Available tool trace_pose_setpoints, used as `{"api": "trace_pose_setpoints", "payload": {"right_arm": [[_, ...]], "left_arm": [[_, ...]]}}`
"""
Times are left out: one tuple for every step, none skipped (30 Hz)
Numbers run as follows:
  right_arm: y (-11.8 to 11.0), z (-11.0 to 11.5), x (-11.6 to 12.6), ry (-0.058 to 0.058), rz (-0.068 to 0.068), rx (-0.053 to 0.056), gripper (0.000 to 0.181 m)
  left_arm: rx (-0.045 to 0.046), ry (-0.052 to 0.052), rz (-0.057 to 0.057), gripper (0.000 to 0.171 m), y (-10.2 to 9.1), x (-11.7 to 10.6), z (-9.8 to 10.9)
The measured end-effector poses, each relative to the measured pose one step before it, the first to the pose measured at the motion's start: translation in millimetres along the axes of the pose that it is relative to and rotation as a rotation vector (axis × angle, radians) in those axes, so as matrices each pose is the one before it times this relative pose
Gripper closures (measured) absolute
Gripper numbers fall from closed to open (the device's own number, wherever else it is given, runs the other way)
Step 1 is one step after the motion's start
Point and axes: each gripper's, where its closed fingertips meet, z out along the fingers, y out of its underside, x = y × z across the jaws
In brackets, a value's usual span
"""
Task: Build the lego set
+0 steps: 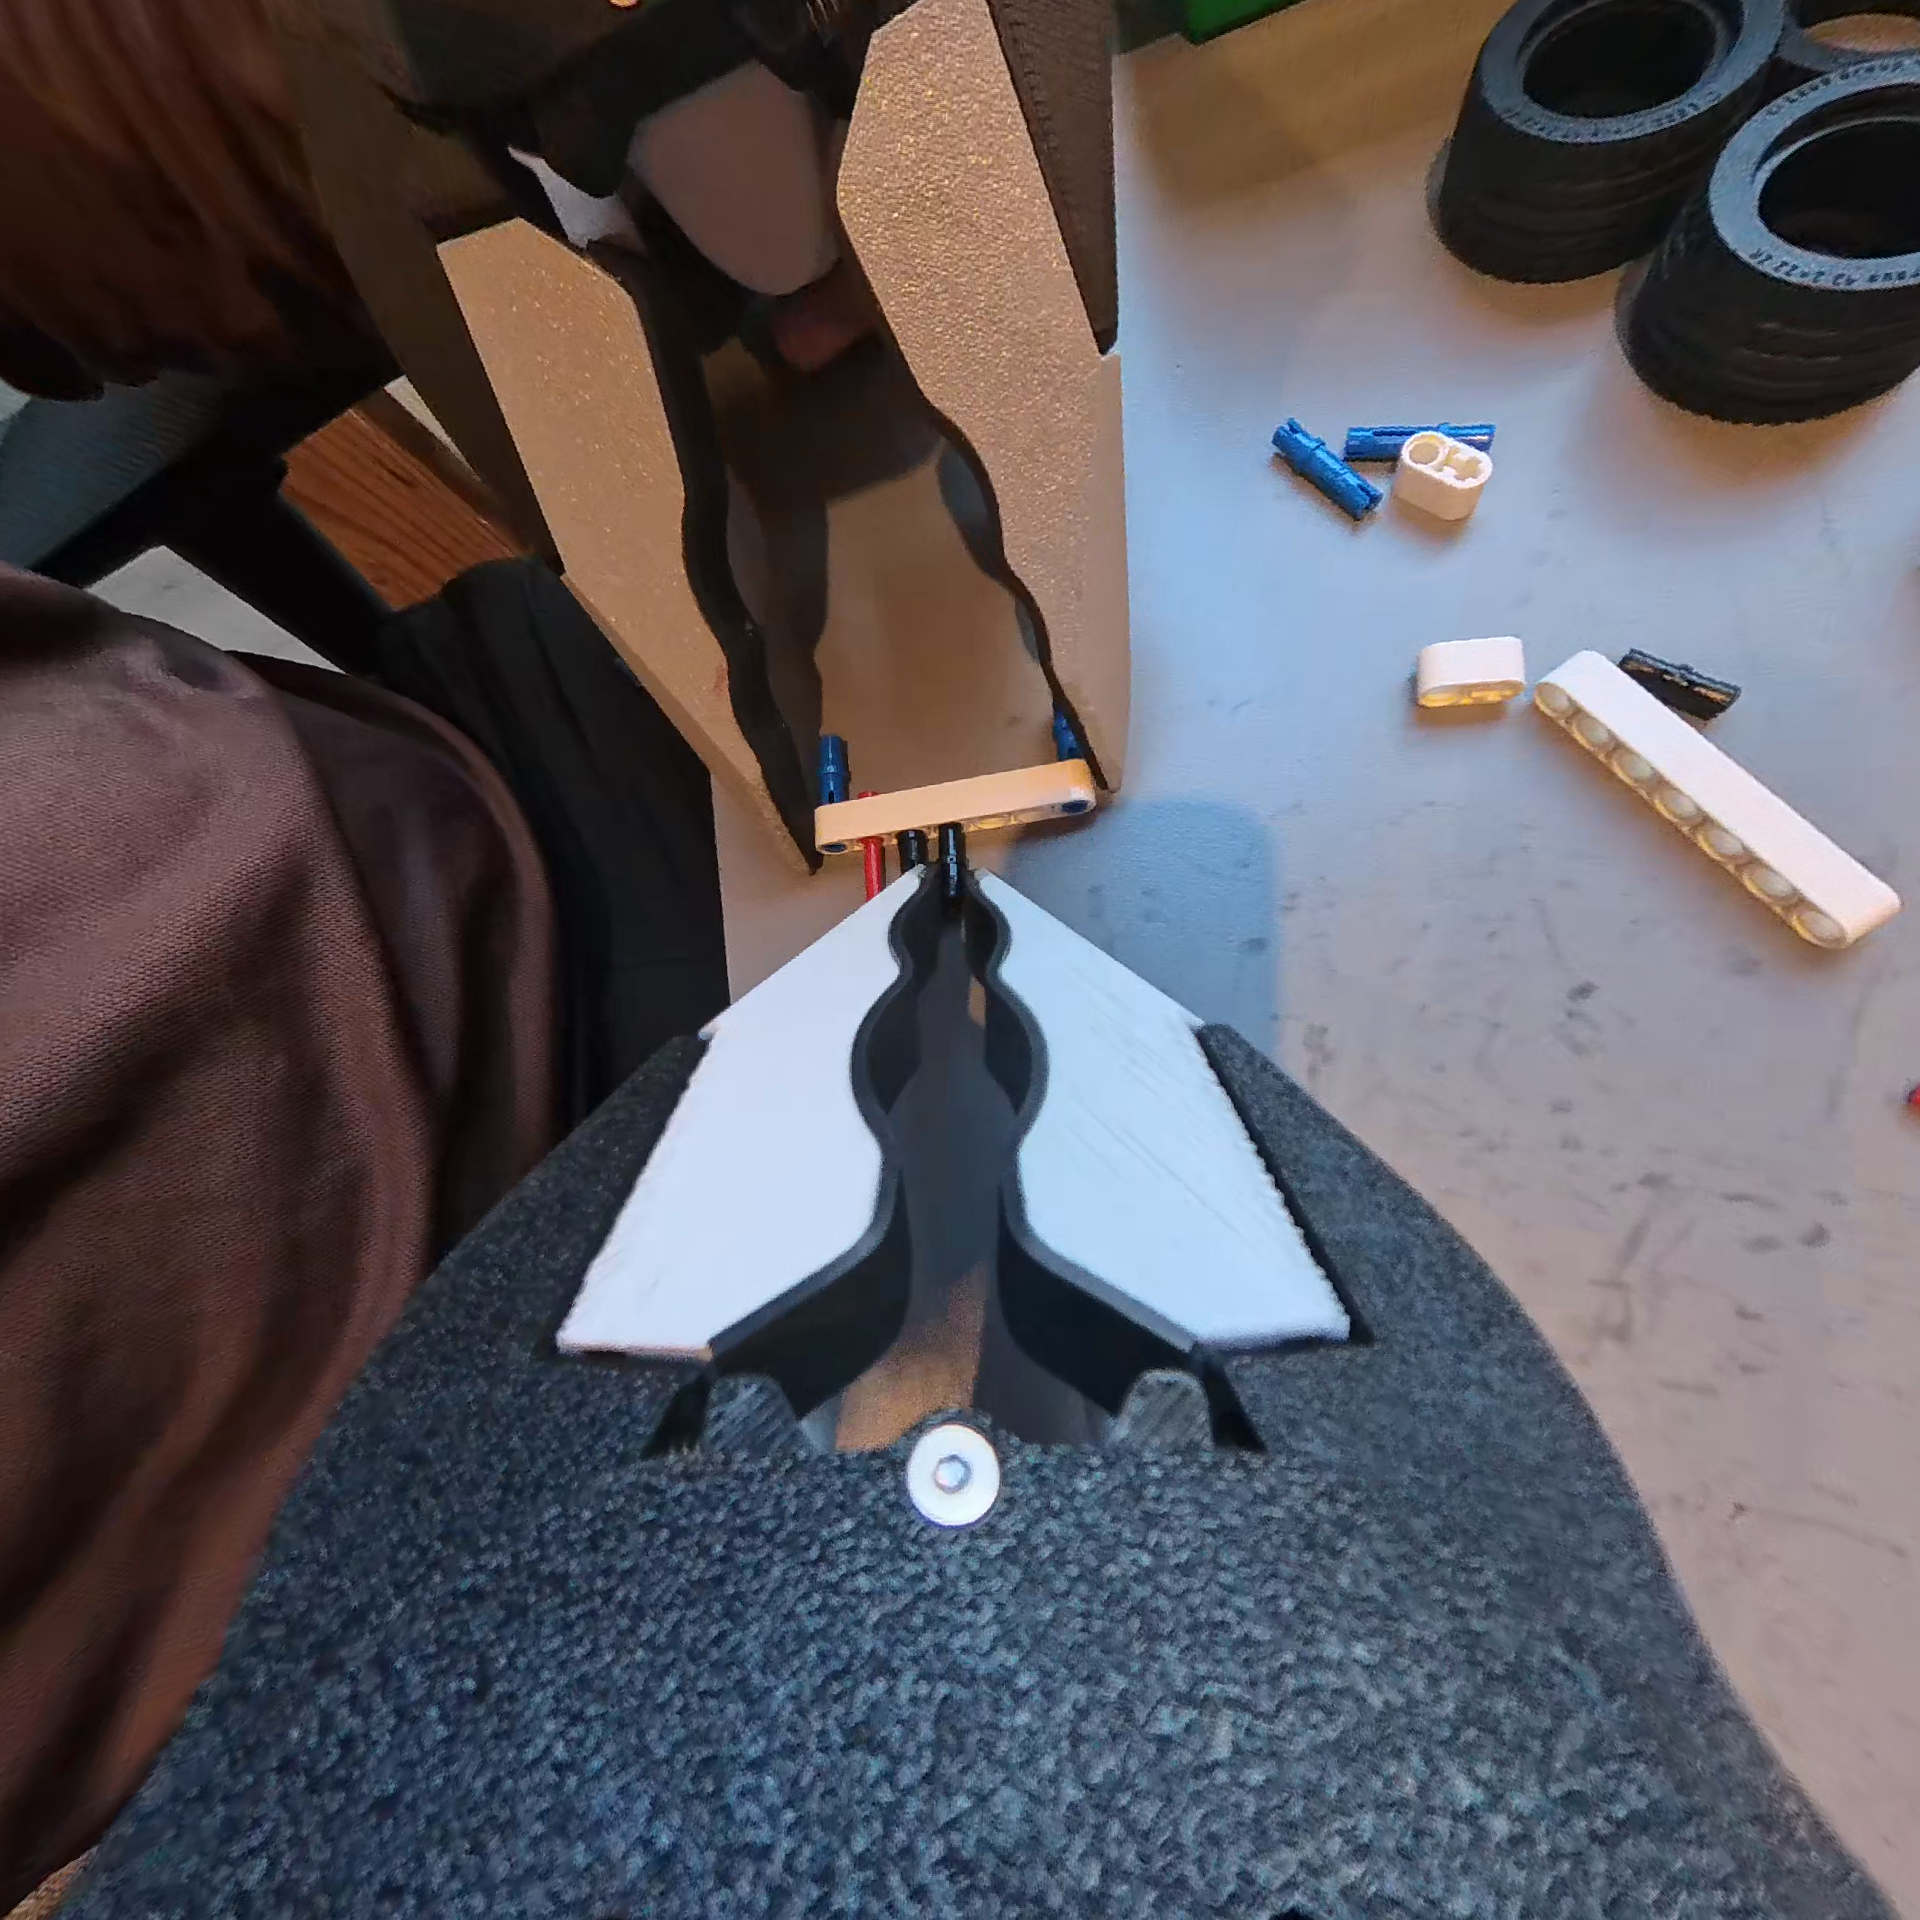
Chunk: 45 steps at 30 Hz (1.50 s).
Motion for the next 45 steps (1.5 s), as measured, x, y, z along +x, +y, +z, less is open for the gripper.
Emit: {"api": "trace_pose_setpoints", "payload": {"right_arm": [[0.07, -0.09, 0.01, 0.0010, -0.0025, -0.0001, 0.177], [0.07, 0.02, -0.08, 0.0001, -0.0013, -0.0002, 0.177], [0.11, 0.09, -0.29, -0.0005, -0.0024, -0.0007, 0.177], [0.01, 0.04, -0.27, -0.0001, -0.0024, -0.0004, 0.177], [0.05, 0.10, -0.25, -0.0005, -0.0016, -0.0004, 0.177], [-0.06, 0.16, -0.20, -0.0007, -0.0014, -0.0003, 0.177], [0.01, 0.02, -0.03, 0.0000, -0.0009, 0.0001, 0.177], [0.07, -0.05, -0.06, 0.0001, -0.0004, 0.0001, 0.177], [0.02, 0.02, 0.02, 0.0005, -0.0006, 0.0000, 0.177], [0.02, -0.10, 0.05, 0.0013, -0.0012, 0.0001, 0.177], [-0.04, 0.00, 0.04, 0.0019, -0.0014, 0.0003, 0.177], [0.02, -0.09, 0.05, 0.0014, -0.0010, 0.0002, 0.177], [-0.01, 0.01, 0.05, 0.0003, -0.0002, 0.0001, 0.177], [0.01, -0.10, -0.01, -0.0009, 0.0010, 0.0001, 0.177], [0.12, -0.15, 0.27, -0.0006, 0.0007, 0.0000, 0.177], [0.23, -0.40, 0.45, 0.0011, 0.0000, 0.0003, 0.177], [0.32, -0.69, 0.67, 0.0021, 0.0000, 0.0005, 0.177], [0.34, -0.72, 1.00, 0.0027, 0.0010, 0.0009, 0.177], [0.30, -0.70, 0.99, 0.0025, 0.0008, 0.0011, 0.177], [0.25, -0.83, 0.64, 0.0017, -0.0005, 0.0014, 0.177], [0.35, -0.56, 0.93, 0.0033, -0.0008, 0.0002, 0.177], [0.36, -0.53, 1.20, 0.0053, -0.0008, -0.0003, 0.177], [0.06, -0.43, 1.14, 0.0047, -0.0015, 0.0009, 0.177], [0.13, -0.47, 1.13, 0.0047, -0.0012, 0.0004, 0.177], [0.04, -0.35, 0.93, 0.0024, 0.0013, 0.0006, 0.177], [-0.08, -0.25, 0.78, 0.0018, 0.0023, 0.0009, 0.177], [0.02, -0.29, 0.88, 0.0034, 0.0014, 0.0010, 0.177], [-0.10, -0.25, 0.82, 0.0039, 0.0002, 0.0012, 0.177], [-0.19, -0.23, 0.39, 0.0029, -0.0002, 0.0018, 0.177], [-0.22, -0.22, 0.23, 0.0017, -0.0003, 0.0020, 0.178], [-0.06, -0.01, 0.01, -0.0001, -0.0003, 0.0009, 0.177], [0.00, -0.02, -0.01, -0.0007, 0.0001, -0.0002, 0.177], [0.03, 0.08, 0.17, 0.0003, 0.0011, -0.0005, 0.177], [0.16, 0.16, 0.10, -0.0003, 0.0013, -0.0014, 0.177], [0.16, 0.16, -0.03, -0.0013, 0.0010, -0.0014, 0.177], [-0.10, -0.02, 0.09, -0.0008, 0.0013, 0.0002, 0.177], [-0.04, -0.11, 0.06, -0.0004, 0.0011, 0.0009, 0.177], [-0.10, -0.13, 0.03, 0.0004, 0.0002, 0.0012, 0.177], [-0.14, -0.05, 0.09, 0.0012, -0.0004, 0.0011, 0.177], [-0.10, -0.19, -0.07, 0.0005, -0.0012, 0.0009, 0.177], [-0.06, -0.07, -0.08, 0.0004, -0.0012, 0.0007, 0.177], [-0.08, -0.08, 0.02, 0.0005, -0.0009, 0.0007, 0.177], [-0.01, -0.02, -0.04, 0.0001, -0.0006, 0.0007, 0.177], [0.01, 0.16, -0.08, -0.0012, 0.0003, -0.0007, 0.177], [0.31, 0.20, 0.00, -0.0018, 0.0015, -0.0026, 0.177]], "left_arm": [[0.00056, -0.0053, -0.0048, 0.117, -0.24, 0.04, 0.21], [-0.00013, -0.0058, -0.0044, 0.117, -0.28, -0.03, 0.30], [-0.00015, -0.0041, -0.0027, 0.117, -0.31, 0.40, 0.33], [-0.00126, -0.0021, -0.0040, 0.117, -0.28, 0.31, 0.38], [-0.00286, -0.0016, -0.0074, 0.117, -0.26, 0.16, 0.47], [-0.00206, -0.0026, -0.0059, 0.117, -0.62, 0.17, 0.64], [-0.00161, -0.0051, -0.0039, 0.117, -0.82, 0.25, 0.96], [-0.00198, -0.0050, -0.0014, 0.116, -0.63, 0.55, 0.65], [-0.00089, -0.0043, -0.0003, 0.115, -0.50, 0.52, 0.58], [-0.00050, -0.0048, -0.0011, 0.114, -0.34, 0.02, 0.24], [-0.00110, -0.0034, -0.0009, 0.114, -0.16, -0.14, 0.10], [-0.00022, -0.0017, -0.0014, 0.113, -0.05, -0.23, 0.07], [-0.00019, -0.0013, -0.0029, 0.113, 0.05, -0.29, -0.04], [-0.00048, -0.0034, -0.0042, 0.112, 0.22, -0.62, -0.04], [-0.00130, -0.0037, -0.0040, 0.111, 0.21, -0.55, -0.12], [-0.00254, -0.0040, -0.0013, 0.109, 0.35, -0.49, -0.32], [-0.00097, -0.0082, 0.0010, 0.108, 0.27, -0.90, -0.49], [0.00117, -0.0093, 0.0009, 0.106, 0.19, -0.99, -0.42], [0.00188, -0.0052, -0.0017, 0.105, 0.06, -0.42, -0.20], [0.00263, -0.0037, -0.0043, 0.105, 0.20, -0.26, -0.10], [0.00337, -0.0043, -0.0055, 0.104, 0.15, -0.39, -0.10], [0.00398, -0.0050, -0.0063, 0.103, 0.27, -0.48, -0.13], [0.00319, -0.0052, -0.0055, 0.101, 0.29, -0.67, -0.23], [0.00086, -0.0077, -0.0053, 0.099, 0.59, -1.17, -0.52], [0.00074, -0.0056, -0.0032, 0.098, 0.55, -0.93, -0.61], [0.00245, -0.0061, -0.0031, 0.098, 0.24, -1.02, -0.56], [0.00076, -0.0077, -0.0045, 0.098, 0.29, -1.35, -0.34], [-0.00115, -0.0080, -0.0026, 0.096, 0.53, -1.27, -0.31], [0.00070, -0.0066, -0.0019, 0.094, 0.19, -0.81, -0.25], [0.00115, -0.0042, 0.0000, 0.093, 0.10, -0.40, -0.20], [0.00101, -0.0039, 0.0013, 0.093, 0.09, -0.22, -0.19], [0.00063, -0.0043, 0.0013, 0.091, -0.08, -0.32, -0.13], [0.00032, -0.0031, -0.0001, 0.090, 0.05, -0.33, 0.07], [0.00018, -0.0006, 0.0002, 0.089, -0.01, 0.00, -0.01], [0.00144, -0.0030, 0.0000, 0.087, -0.10, -0.29, -0.16], [0.00334, -0.0063, -0.0010, 0.087, -0.43, -0.67, -0.39], [0.00619, -0.0049, 0.0002, 0.087, -0.58, -0.42, -0.61], [0.01026, -0.0029, 0.0030, 0.087, -1.21, 0.10, -1.04], [0.01482, -0.0032, 0.0043, 0.086, -1.63, 0.13, -1.46], [0.01660, -0.0033, 0.0024, 0.086, -1.91, -0.06, -1.63], [0.01587, -0.0004, 0.0004, 0.086, -1.77, 0.16, -1.61], [0.01484, 0.0011, -0.0009, 0.086, -1.65, 0.10, -1.50], [0.01335, 0.0008, -0.0028, 0.086, -1.47, -0.23, -1.26], [0.01079, 0.0015, -0.0034, 0.086, -1.22, -0.20, -1.18], [0.00818, -0.0018, -0.0019, 0.086, -0.96, -0.38, -0.80]]}}
